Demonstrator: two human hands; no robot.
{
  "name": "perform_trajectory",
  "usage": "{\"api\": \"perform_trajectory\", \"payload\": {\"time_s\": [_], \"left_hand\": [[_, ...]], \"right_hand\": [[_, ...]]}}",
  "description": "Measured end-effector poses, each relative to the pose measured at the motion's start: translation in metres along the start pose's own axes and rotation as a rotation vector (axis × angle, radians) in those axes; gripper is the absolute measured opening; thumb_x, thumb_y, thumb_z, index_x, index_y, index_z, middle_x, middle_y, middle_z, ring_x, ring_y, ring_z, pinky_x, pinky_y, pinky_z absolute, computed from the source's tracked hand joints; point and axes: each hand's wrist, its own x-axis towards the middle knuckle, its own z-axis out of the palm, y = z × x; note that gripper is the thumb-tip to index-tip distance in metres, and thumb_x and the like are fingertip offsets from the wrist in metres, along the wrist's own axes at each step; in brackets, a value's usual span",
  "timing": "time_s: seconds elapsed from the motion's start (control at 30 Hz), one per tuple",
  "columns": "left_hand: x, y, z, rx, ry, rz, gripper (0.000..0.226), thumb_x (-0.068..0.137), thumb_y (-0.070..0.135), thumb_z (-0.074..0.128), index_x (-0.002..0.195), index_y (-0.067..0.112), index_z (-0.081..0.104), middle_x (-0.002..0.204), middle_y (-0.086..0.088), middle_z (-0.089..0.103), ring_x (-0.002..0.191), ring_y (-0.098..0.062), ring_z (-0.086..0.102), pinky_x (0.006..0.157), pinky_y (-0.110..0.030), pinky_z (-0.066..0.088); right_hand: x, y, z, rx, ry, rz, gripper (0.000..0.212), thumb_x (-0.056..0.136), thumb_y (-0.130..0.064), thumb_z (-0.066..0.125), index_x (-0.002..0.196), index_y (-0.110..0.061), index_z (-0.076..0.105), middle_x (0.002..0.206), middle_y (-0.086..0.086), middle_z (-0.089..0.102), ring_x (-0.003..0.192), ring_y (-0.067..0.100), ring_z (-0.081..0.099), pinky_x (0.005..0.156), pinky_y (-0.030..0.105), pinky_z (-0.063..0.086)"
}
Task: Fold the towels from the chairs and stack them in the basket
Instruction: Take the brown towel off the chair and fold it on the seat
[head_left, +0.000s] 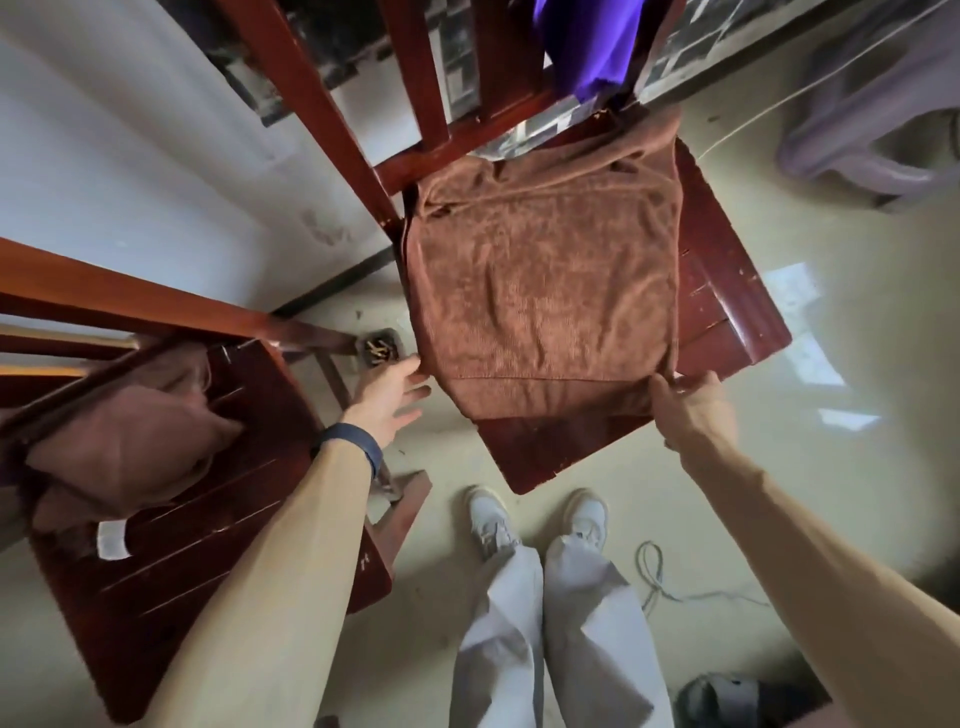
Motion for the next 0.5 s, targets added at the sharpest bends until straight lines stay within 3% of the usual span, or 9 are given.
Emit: {"api": "perform_trajectory", "payload": {"time_s": [0.1,0.2,0.3,0.4,0.5], "left_hand": [[0.003,-0.001,-0.003,-0.038,-0.010,-0.005,0.009,0.094,0.034,0.064,0.095,0.025,0.064,0.100,0.004,0.068,0.105,-0.018,0.061,0.105,-0.043,0.041],[0.006,-0.001,-0.004,-0.038,-0.057,-0.020,0.014,0.093,0.035,0.065,0.103,0.025,0.064,0.115,0.002,0.066,0.116,-0.020,0.057,0.105,-0.046,0.039],[0.010,-0.002,-0.003,-0.078,-0.136,-0.059,0.031,0.094,0.042,0.060,0.116,0.021,0.059,0.127,-0.004,0.060,0.120,-0.025,0.055,0.107,-0.050,0.036],[0.016,-0.006,-0.003,-0.126,-0.187,-0.061,0.022,0.093,0.042,0.059,0.105,0.024,0.062,0.115,-0.003,0.064,0.113,-0.022,0.058,0.105,-0.047,0.036],[0.019,-0.012,-0.004,-0.162,-0.231,-0.051,0.005,0.094,0.031,0.057,0.094,0.027,0.058,0.087,0.004,0.068,0.094,-0.018,0.062,0.094,-0.043,0.038]], "right_hand": [[-0.008,0.002,0.002,0.079,0.008,0.002,0.034,0.085,-0.048,0.052,0.105,-0.021,0.052,0.095,0.004,0.067,0.075,0.032,0.069,0.069,0.050,0.062],[-0.011,-0.003,0.003,0.216,-0.006,0.100,0.042,0.081,-0.055,0.051,0.106,-0.022,0.054,0.096,0.008,0.069,0.079,0.028,0.069,0.056,0.045,0.062],[-0.009,-0.006,0.002,0.225,-0.008,0.118,0.044,0.079,-0.061,0.053,0.106,-0.027,0.051,0.093,0.005,0.067,0.076,0.027,0.069,0.060,0.045,0.063],[-0.007,-0.006,0.000,0.195,0.004,0.067,0.030,0.091,-0.051,0.052,0.108,-0.026,0.050,0.098,0.006,0.068,0.077,0.032,0.071,0.066,0.049,0.063],[-0.011,-0.003,0.001,0.265,0.016,0.069,0.021,0.093,-0.043,0.050,0.104,-0.026,0.049,0.101,0.004,0.067,0.085,0.034,0.072,0.062,0.044,0.061]]}}
